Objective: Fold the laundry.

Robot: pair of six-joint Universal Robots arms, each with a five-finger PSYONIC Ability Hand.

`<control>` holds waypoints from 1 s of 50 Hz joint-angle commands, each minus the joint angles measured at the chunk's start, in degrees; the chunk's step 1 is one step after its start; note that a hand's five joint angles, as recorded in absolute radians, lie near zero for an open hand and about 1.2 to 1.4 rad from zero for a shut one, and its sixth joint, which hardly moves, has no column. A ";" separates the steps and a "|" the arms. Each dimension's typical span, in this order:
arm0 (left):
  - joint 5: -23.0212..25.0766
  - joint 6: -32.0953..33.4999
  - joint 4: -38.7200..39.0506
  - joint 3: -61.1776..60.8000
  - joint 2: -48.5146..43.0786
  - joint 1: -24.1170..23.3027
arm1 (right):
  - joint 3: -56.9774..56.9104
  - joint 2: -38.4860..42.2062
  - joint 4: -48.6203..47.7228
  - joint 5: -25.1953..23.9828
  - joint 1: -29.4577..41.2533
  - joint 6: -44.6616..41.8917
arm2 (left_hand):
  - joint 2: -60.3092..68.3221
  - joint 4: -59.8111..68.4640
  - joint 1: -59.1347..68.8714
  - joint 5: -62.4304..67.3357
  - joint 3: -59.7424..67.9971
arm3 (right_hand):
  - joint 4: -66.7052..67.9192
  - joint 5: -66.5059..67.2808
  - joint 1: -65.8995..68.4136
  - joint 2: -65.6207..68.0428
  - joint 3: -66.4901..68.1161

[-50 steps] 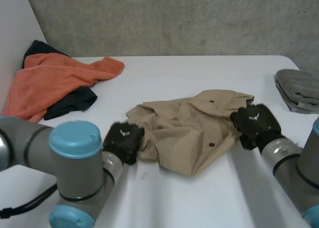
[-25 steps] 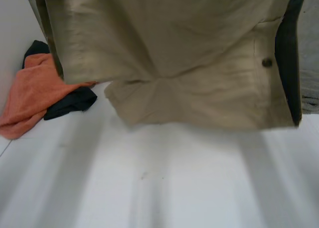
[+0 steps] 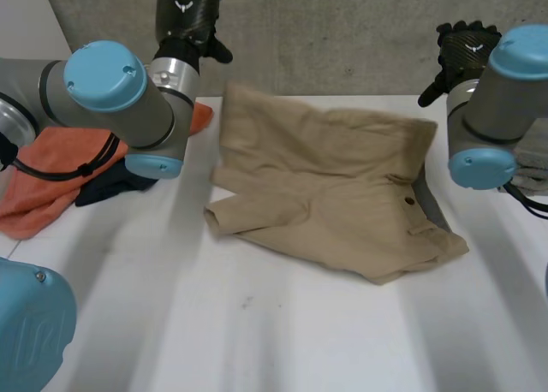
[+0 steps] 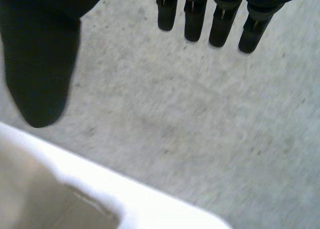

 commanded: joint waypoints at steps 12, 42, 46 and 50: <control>-2.98 -0.46 -4.21 -28.23 22.38 -1.16 | 11.53 -16.39 18.50 -11.55 1.31 -12.62 | -10.87 -10.71 -4.22 -10.16 -11.29 | -5.97 -5.48 -4.36 -4.73 -5.58; 3.00 0.69 -10.72 -56.31 17.93 -11.09 | 71.66 -29.93 -5.38 -33.27 -14.69 -38.65 | 1.78 1.94 8.44 2.49 1.37 | 30.59 31.08 32.20 31.83 30.98; 1.42 0.87 -10.46 -51.47 13.62 -10.91 | 72.10 -28.09 -10.74 -33.10 -14.34 -38.21 | -0.08 0.08 6.58 0.63 -0.49 | 53.27 53.76 54.88 54.51 53.66; -1.04 1.13 -10.37 -46.02 10.10 -10.91 | 72.19 -27.73 -13.65 -32.66 -14.16 -38.30 | -1.92 -1.77 4.73 -1.22 -2.34 | 64.03 64.52 65.64 65.27 64.42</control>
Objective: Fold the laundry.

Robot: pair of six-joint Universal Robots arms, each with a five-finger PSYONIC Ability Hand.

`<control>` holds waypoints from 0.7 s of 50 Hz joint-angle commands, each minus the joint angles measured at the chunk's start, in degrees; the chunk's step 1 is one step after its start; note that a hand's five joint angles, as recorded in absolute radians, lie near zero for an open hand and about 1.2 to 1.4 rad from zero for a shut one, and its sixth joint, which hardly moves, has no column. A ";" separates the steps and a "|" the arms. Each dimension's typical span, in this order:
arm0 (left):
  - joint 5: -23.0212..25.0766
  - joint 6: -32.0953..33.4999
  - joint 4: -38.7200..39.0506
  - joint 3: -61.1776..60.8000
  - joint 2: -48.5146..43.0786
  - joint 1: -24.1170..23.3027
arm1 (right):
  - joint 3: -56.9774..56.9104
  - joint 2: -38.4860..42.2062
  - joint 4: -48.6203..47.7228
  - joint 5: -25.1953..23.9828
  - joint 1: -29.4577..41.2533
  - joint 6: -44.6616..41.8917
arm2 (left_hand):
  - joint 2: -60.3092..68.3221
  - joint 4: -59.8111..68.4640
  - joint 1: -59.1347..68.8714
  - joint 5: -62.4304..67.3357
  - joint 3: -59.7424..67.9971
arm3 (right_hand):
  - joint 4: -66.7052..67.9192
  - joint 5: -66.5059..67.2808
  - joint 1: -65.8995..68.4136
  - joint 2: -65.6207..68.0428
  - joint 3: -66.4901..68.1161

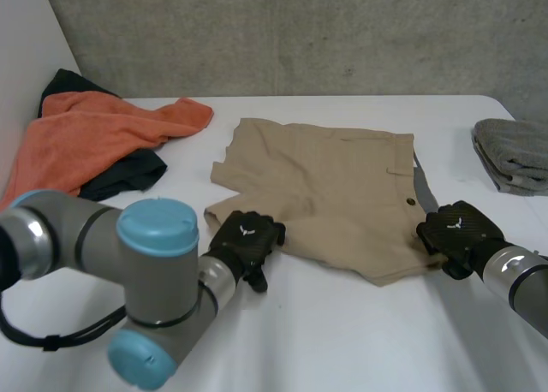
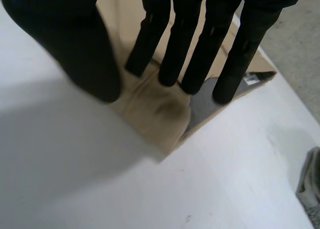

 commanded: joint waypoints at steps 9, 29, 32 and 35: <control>-5.30 1.21 -0.04 21.38 -13.68 0.04 | 0.02 2.04 -8.02 0.93 0.61 0.98 | 0.04 0.70 0.16 0.90 0.00 | 26.41 26.60 26.75 26.19 26.49; -4.95 11.41 1.01 37.12 -24.50 0.30 | -5.60 3.79 -8.19 8.66 4.92 3.78 | 49.98 50.63 50.10 50.84 49.93 | 26.41 26.60 26.75 26.19 26.49; -5.12 11.50 1.98 36.60 -24.15 0.39 | -6.31 3.53 -7.84 9.72 4.83 5.89 | 49.98 50.63 50.10 50.84 49.93 | 26.41 26.60 26.75 26.19 26.49; -5.65 11.15 1.63 35.37 -23.54 0.30 | -6.40 3.00 -6.88 10.51 4.83 6.60 | 49.98 50.63 50.10 50.84 49.93 | 26.41 26.60 26.75 26.19 26.49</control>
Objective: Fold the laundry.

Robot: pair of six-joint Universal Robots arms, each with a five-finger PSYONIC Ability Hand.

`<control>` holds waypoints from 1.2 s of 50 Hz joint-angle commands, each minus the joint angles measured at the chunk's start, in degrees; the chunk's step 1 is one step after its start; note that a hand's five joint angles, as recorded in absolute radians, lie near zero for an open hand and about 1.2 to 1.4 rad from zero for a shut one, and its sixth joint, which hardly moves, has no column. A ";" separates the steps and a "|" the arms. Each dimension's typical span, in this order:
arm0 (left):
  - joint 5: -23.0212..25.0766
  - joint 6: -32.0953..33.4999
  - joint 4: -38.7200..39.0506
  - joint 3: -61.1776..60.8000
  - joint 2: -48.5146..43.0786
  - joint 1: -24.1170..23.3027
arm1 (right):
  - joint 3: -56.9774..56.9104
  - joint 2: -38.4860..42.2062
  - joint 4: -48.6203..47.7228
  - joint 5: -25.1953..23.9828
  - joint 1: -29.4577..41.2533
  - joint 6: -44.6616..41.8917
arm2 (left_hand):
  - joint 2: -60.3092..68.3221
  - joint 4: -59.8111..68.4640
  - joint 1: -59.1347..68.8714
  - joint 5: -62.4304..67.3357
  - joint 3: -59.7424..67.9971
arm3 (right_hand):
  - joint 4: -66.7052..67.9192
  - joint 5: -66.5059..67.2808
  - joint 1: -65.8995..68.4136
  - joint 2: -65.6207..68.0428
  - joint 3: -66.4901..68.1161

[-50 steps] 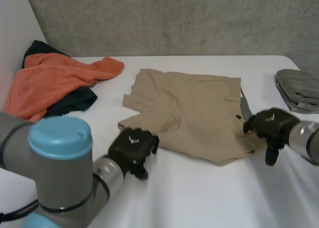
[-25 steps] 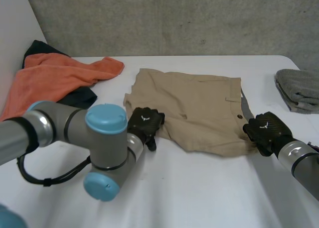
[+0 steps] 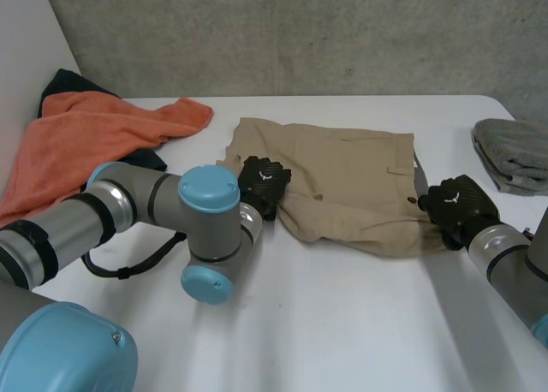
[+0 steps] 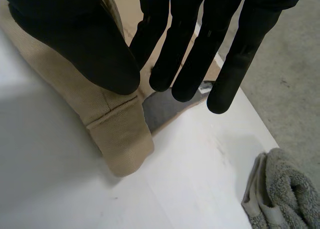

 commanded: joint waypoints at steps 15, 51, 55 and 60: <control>0.56 -0.08 -11.74 -32.75 41.74 0.14 | -7.01 -16.63 33.72 1.55 -0.24 0.34 | 11.88 11.52 14.46 14.79 12.70 | 11.51 11.43 17.98 12.39 12.11; -1.63 10.82 -8.61 -19.52 23.25 4.36 | -15.43 -1.54 17.50 11.03 7.93 0.69 | 11.88 11.52 14.46 14.79 12.70 | 11.51 11.43 17.98 12.39 12.11; -1.63 10.38 -6.86 -11.26 16.74 4.62 | -20.97 5.58 9.58 14.64 8.99 0.34 | 11.88 11.52 14.46 14.79 12.70 | 11.51 11.43 17.98 12.39 12.11; -1.63 10.46 -1.42 -2.04 9.10 4.97 | -30.18 16.73 4.22 15.88 10.22 -0.27 | 11.88 11.52 14.46 14.79 12.70 | 11.51 11.43 17.98 12.39 12.11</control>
